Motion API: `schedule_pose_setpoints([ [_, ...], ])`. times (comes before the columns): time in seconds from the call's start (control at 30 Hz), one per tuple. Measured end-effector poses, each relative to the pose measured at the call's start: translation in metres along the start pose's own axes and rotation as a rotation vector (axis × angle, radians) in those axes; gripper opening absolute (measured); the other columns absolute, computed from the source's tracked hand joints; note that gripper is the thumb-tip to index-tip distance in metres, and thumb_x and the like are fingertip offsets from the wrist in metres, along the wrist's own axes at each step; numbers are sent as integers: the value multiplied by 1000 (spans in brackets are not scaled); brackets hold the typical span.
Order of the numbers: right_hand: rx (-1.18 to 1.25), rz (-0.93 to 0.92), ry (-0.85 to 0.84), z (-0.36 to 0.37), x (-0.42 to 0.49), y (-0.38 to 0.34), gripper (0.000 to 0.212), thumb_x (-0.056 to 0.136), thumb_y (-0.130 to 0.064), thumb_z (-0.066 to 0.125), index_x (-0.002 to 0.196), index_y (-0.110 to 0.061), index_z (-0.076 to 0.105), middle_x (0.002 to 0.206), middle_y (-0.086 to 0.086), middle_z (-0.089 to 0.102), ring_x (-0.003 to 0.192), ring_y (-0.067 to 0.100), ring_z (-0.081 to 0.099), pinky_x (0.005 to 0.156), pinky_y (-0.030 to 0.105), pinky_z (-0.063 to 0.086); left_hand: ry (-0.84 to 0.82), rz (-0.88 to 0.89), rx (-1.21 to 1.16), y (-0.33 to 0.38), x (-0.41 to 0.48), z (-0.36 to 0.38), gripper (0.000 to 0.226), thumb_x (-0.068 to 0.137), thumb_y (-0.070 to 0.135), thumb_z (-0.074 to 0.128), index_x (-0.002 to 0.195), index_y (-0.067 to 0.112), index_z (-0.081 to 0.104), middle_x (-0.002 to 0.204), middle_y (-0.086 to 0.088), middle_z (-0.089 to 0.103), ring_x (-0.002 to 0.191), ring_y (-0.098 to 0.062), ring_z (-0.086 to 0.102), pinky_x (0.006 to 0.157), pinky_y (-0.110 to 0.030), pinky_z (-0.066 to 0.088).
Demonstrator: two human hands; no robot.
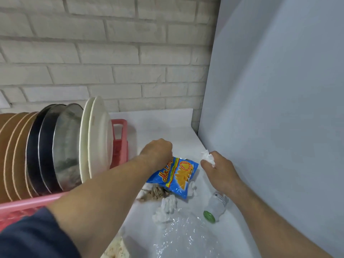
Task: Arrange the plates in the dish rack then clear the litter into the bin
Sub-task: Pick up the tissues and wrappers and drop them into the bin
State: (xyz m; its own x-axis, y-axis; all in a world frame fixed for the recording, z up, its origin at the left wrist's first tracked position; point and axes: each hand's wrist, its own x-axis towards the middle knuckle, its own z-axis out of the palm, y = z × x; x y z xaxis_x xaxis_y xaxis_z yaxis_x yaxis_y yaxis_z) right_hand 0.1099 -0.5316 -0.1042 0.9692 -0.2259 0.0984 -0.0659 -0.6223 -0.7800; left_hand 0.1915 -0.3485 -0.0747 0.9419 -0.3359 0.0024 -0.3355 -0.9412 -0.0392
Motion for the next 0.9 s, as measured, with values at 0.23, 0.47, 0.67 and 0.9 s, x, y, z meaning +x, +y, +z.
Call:
schedule_pose_setpoints([
  [0.23,64,-56,-35,-4,2,-1,31,91,-13,51,106,-39,59,75,-3,61,48,4,46,49,10,39,133,62,236,-8,-8,-13,27,91,2,44,116,9,49,103,-12,61,91,-33,62,59,-35,37],
  [0.47,43,-120,1,1,-2,-28,22,91,-30,60,73,-17,57,62,-3,55,53,7,45,51,15,37,290,79,111,-21,-28,-36,33,90,3,48,122,12,46,92,-6,45,61,-27,45,52,-36,37],
  [0.67,143,-63,34,5,-38,-67,44,94,-42,51,65,-11,60,66,10,57,55,22,52,51,29,44,355,68,-281,-27,-85,-59,22,92,28,40,95,14,57,88,-6,51,79,-31,55,66,-36,45],
  [0.9,236,-39,0,26,-135,-116,17,86,-21,58,73,-20,69,61,1,55,45,19,46,40,25,40,292,24,-557,-58,-193,-55,16,87,27,47,79,19,59,73,-1,61,68,-19,59,61,-32,52],
])
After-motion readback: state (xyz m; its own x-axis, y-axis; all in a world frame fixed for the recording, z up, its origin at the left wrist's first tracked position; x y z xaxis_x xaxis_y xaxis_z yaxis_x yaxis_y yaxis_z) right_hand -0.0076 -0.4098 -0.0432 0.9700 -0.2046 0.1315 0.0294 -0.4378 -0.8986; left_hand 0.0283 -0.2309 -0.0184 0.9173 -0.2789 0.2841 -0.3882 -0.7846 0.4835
